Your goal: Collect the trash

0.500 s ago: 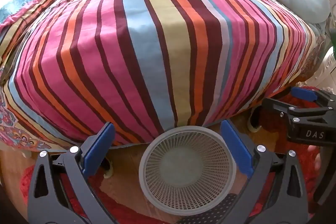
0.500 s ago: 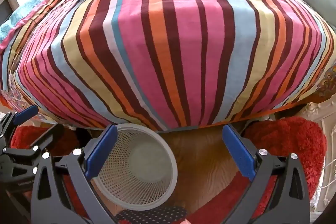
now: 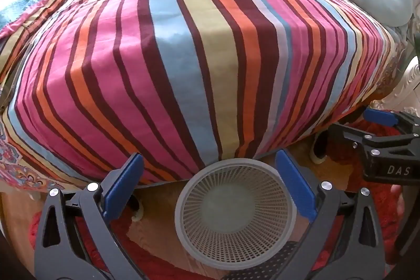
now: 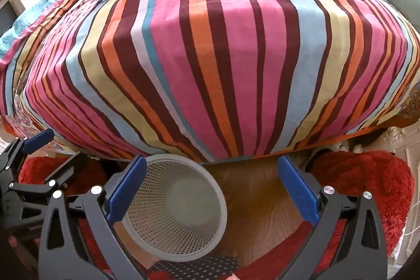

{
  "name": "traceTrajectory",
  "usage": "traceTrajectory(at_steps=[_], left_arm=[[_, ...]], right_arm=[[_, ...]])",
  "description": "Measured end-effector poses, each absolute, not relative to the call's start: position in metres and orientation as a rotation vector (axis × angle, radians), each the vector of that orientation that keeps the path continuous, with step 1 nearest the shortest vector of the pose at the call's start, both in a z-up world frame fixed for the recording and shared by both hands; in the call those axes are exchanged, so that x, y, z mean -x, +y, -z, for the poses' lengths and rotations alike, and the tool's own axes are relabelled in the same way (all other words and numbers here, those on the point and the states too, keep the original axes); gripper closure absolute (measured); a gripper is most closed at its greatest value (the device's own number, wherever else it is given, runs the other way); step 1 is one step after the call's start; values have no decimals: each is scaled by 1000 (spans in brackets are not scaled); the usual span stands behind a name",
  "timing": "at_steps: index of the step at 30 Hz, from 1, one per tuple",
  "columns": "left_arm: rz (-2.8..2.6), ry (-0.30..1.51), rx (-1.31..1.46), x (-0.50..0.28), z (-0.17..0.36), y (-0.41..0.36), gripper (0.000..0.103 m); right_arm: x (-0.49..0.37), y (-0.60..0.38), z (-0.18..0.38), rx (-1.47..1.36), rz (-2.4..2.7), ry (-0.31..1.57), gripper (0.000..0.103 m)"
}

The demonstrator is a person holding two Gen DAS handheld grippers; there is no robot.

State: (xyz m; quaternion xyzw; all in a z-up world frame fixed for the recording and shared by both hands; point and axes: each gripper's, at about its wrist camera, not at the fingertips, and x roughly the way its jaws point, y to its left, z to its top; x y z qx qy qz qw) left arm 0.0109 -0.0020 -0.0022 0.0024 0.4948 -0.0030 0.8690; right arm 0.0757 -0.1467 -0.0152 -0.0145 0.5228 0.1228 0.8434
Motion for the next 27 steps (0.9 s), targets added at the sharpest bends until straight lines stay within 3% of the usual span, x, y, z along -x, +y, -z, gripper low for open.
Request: traceTrajectory(at_steps=[27], left_arm=[[3,1076,-11,-10,17,-3,6]], right_arm=[[-80,-157,20,-32,-234,1134,7]])
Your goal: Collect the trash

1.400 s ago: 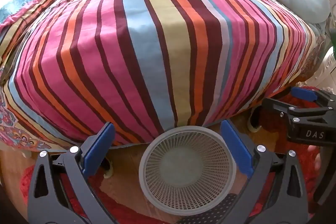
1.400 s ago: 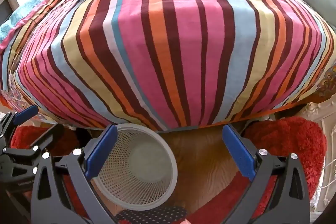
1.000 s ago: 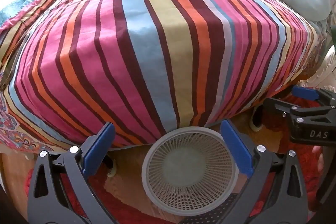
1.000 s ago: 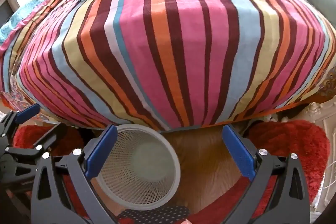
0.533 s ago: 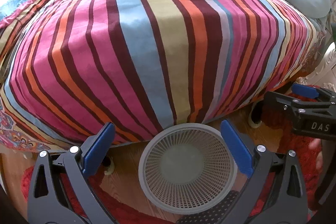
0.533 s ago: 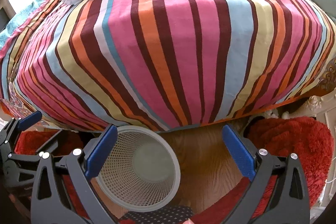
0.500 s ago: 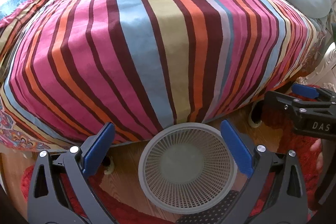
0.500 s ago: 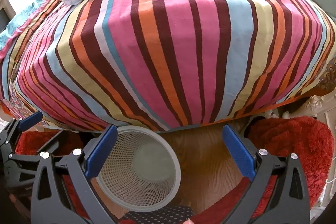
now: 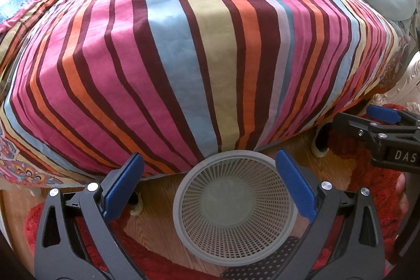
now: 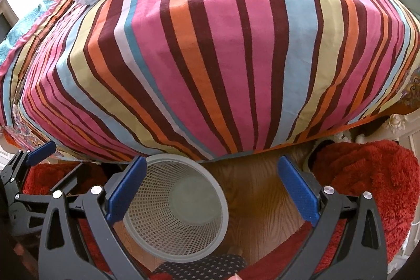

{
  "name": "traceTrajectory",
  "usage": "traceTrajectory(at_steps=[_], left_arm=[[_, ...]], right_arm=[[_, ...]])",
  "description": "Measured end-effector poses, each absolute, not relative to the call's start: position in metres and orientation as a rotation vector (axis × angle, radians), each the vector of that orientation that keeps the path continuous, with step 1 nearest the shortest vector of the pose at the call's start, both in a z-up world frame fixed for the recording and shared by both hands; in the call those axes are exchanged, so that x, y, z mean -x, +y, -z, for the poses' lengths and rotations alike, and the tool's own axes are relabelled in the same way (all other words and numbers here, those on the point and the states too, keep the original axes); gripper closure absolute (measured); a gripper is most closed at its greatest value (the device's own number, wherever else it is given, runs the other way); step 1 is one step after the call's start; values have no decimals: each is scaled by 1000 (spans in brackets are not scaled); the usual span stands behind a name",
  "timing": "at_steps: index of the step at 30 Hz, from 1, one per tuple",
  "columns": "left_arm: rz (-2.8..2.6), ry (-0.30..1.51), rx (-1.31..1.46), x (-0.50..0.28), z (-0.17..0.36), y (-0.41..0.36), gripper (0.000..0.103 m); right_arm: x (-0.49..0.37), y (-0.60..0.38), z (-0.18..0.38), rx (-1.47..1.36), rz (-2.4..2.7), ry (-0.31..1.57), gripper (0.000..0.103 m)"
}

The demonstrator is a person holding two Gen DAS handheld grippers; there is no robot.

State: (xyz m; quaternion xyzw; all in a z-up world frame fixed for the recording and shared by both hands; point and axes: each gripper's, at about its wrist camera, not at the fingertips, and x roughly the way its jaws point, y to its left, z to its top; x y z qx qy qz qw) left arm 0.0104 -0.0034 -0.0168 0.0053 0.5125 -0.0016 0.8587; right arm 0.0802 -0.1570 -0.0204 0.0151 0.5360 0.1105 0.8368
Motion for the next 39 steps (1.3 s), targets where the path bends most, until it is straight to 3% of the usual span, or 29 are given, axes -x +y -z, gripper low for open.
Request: traceTrajectory(at_steps=[39], left_arm=[[-3,1075,-24,0,12,-3,6]], right_arm=[[-70,-158,16,-15,-251,1127,7]])
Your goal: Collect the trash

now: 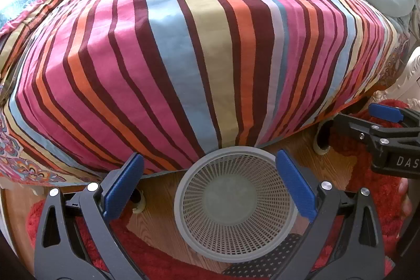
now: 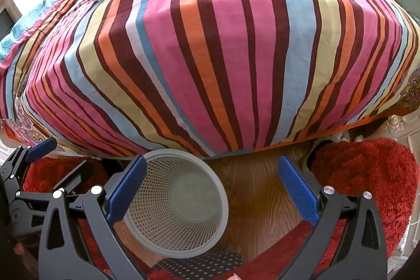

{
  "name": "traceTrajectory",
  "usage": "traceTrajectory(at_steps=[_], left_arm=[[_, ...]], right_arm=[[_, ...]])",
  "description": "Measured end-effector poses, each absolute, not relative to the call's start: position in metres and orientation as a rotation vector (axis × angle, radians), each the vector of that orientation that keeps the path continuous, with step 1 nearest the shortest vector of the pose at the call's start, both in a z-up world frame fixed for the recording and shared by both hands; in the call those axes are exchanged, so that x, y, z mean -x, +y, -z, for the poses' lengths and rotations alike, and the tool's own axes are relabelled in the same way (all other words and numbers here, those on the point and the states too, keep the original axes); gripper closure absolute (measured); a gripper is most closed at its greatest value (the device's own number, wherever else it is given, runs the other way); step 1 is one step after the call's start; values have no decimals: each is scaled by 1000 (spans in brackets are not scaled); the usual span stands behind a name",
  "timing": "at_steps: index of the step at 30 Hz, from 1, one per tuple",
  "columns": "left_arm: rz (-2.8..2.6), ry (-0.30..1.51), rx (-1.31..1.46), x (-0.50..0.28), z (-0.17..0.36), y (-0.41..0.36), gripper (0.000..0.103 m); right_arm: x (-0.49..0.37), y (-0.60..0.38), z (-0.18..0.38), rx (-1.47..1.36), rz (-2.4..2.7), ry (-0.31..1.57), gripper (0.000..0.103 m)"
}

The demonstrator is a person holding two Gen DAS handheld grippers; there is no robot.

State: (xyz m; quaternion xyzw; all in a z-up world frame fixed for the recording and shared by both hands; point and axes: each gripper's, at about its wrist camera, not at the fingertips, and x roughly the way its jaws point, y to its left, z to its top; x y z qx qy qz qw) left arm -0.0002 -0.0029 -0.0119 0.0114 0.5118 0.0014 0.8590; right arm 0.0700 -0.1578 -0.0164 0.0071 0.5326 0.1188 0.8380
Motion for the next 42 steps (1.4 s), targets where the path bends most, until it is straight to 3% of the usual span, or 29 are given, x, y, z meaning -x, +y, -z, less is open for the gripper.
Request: traceTrajectory(at_steps=[8,14,18,21,25,32,33,34,35,36,42], left_arm=[[-14,1066,-19,1,9,-5,6],[-73,841,114,-18,-49,35,6],[-141,695,105,-72,-89,64,6],[-155,662,131,-129,-101,75,6],[-177,761,125,-198,-85,78,6],[-190,822,173,-246,-56,88,7],[-188,831,164,-252,-53,88,21],[-174,847,153,-260,-47,88,37],[-167,846,156,-262,-46,88,37],[-167,842,155,-263,-45,87,43],[-161,793,131,-250,-71,94,47]], right_arm=[[-69,-158,12,0,-259,1109,7],[-96,-165,-52,33,-281,761,7],[-163,-160,-94,153,-233,588,7],[-221,-163,-107,89,-252,575,7],[-282,-153,-102,125,-231,635,7],[-331,-140,-74,149,-228,757,7],[-337,-141,-68,156,-218,782,8],[-338,-141,-65,157,-217,794,19],[-339,-141,-62,147,-232,811,45],[-340,-146,-61,85,-268,841,56],[-304,-167,-104,-15,-323,760,57]])
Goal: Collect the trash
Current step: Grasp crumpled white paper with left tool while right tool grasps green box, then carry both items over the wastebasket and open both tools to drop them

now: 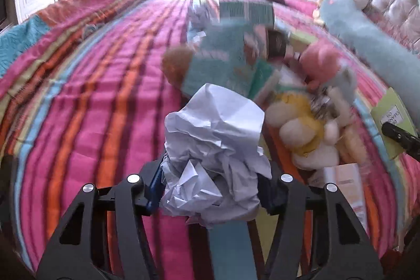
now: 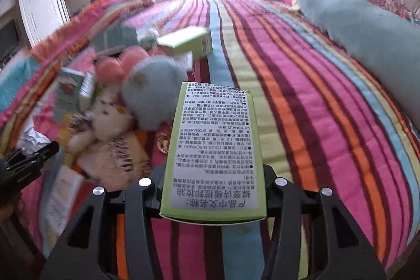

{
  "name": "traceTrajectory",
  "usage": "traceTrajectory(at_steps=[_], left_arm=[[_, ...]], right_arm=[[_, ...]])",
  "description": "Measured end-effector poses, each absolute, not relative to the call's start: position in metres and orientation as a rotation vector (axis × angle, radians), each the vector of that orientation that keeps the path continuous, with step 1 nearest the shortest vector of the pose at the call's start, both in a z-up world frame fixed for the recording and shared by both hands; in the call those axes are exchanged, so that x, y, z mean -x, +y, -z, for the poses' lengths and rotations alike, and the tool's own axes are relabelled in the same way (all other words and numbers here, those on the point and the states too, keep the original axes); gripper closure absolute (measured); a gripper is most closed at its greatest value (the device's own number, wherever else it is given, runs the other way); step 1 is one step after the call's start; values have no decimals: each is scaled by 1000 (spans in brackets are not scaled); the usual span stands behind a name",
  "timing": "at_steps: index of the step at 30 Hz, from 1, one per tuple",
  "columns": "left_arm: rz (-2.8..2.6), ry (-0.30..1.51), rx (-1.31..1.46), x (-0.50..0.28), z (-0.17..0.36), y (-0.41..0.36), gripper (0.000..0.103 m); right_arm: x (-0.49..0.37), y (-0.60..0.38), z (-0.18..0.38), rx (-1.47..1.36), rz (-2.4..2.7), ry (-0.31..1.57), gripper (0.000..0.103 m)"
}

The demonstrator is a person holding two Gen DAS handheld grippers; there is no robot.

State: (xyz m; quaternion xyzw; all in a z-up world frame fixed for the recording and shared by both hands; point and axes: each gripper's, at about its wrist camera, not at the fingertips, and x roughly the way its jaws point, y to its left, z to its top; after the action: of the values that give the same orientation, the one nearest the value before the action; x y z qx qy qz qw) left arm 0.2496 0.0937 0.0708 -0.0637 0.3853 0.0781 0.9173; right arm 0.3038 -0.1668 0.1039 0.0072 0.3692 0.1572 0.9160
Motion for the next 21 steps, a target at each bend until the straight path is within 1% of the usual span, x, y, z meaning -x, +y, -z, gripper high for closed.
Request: traceTrajectory(at_steps=[3,5,8,9,11,12,14,15,17,19,21], left_arm=[[-92,714,159,-211,-104,94,47],[-18,681,133,-169,-121,84,47],[82,708,83,-93,-117,62,47],[117,743,77,-65,-106,53,47],[167,833,110,-25,-79,41,47],[184,879,123,-11,-64,36,46],[202,1027,129,19,-10,20,46],[197,1093,143,27,15,16,46],[170,1225,172,39,71,9,46],[162,1308,166,44,108,3,46],[189,1361,159,43,128,-2,46]], right_arm=[[-259,-178,-134,-52,-418,694,57],[-220,-181,-143,-58,-494,664,57],[-166,-184,-135,-53,-590,674,57],[-135,-183,-122,-55,-619,711,57],[-103,-181,-100,-67,-661,785,57],[-79,-174,-73,-67,-691,880,57],[-60,-166,-33,-68,-703,1011,57],[-48,-160,6,-83,-702,1135,57],[-35,-150,55,-44,-673,1264,57],[-30,-140,85,13,-657,1331,57],[-25,-129,106,34,-677,1390,57]])
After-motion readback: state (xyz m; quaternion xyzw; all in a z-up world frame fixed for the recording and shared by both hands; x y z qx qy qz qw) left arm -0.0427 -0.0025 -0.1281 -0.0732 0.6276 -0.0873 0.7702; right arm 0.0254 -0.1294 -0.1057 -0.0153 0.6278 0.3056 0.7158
